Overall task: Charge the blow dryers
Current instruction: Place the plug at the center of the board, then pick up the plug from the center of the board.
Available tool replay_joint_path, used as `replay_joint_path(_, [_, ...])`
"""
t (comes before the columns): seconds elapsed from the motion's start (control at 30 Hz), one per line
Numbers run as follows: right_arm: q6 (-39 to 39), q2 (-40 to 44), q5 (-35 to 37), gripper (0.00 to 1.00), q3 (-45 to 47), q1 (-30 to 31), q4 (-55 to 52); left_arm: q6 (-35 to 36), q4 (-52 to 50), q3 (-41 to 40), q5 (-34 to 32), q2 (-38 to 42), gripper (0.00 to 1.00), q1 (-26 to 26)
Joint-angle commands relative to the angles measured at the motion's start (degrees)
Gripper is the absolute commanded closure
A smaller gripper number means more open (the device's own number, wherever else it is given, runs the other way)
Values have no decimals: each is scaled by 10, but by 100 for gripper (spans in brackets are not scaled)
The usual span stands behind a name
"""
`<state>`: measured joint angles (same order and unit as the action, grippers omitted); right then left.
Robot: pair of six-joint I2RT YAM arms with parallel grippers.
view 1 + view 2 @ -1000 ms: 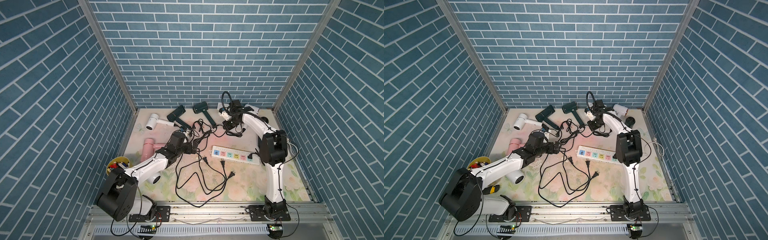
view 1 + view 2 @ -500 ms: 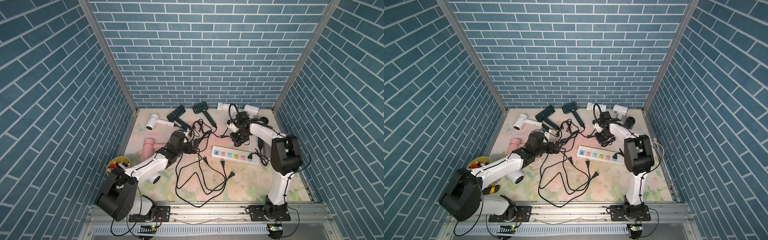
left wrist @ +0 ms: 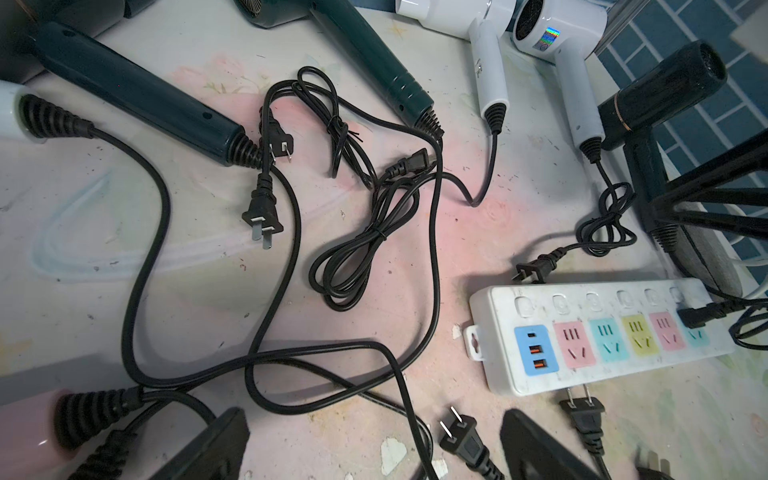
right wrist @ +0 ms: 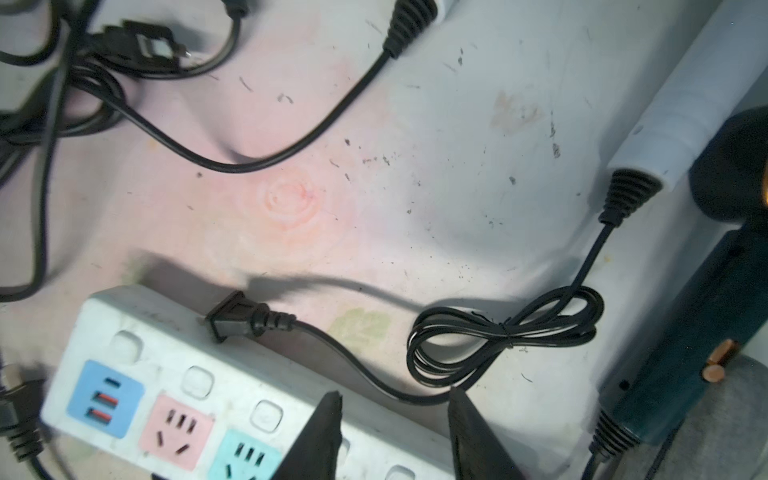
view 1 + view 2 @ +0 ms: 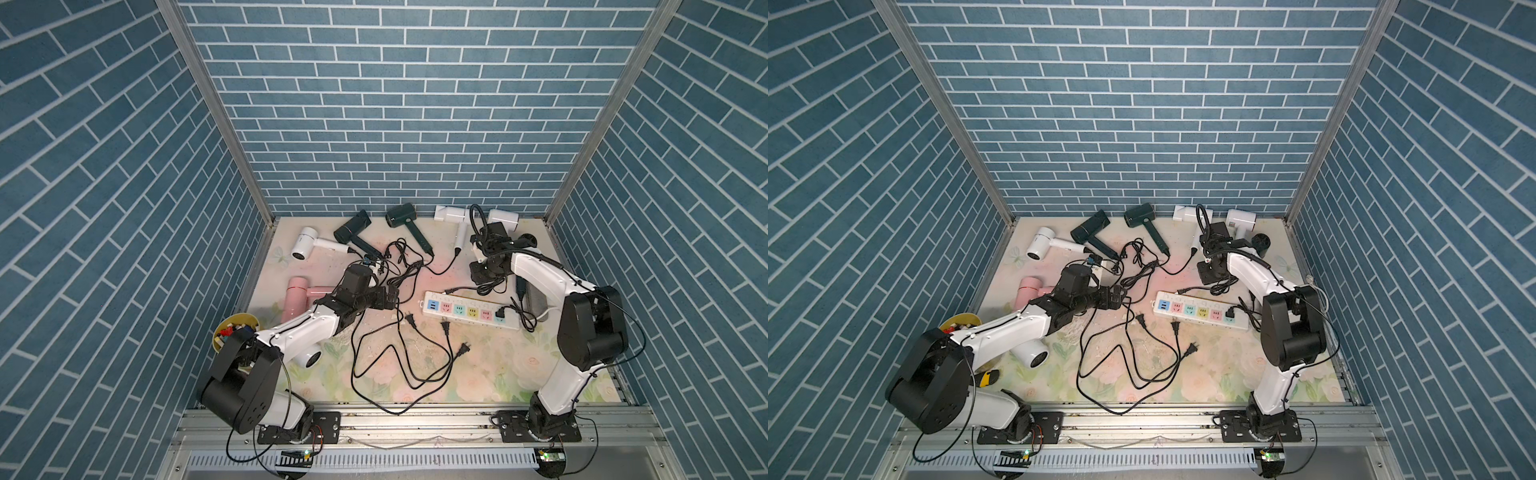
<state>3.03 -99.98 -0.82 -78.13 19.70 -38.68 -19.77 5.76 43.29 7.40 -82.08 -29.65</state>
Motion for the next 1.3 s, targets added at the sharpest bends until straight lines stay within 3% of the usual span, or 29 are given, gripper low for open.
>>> replay_joint_path(0.0, [74,26,-48,54,23,13,22,0,7,0,5,-4,1,3])
replay_joint_path(0.1, [135,36,-100,52,54,16,61,-1,7,1,6,-5,1,3])
replay_joint_path(0.3, [266,41,-126,46,109,16,126,0,6,2,5,-6,1,3])
replay_joint_path(0.9, [423,-46,-21,39,139,10,219,3,-1,5,3,-7,1,3])
replay_joint_path(1.07, [407,-37,-8,39,141,10,218,3,0,7,6,-12,0,3])
replay_joint_path(1.27, [235,-41,-64,45,77,17,151,2,-2,9,7,-16,0,3])
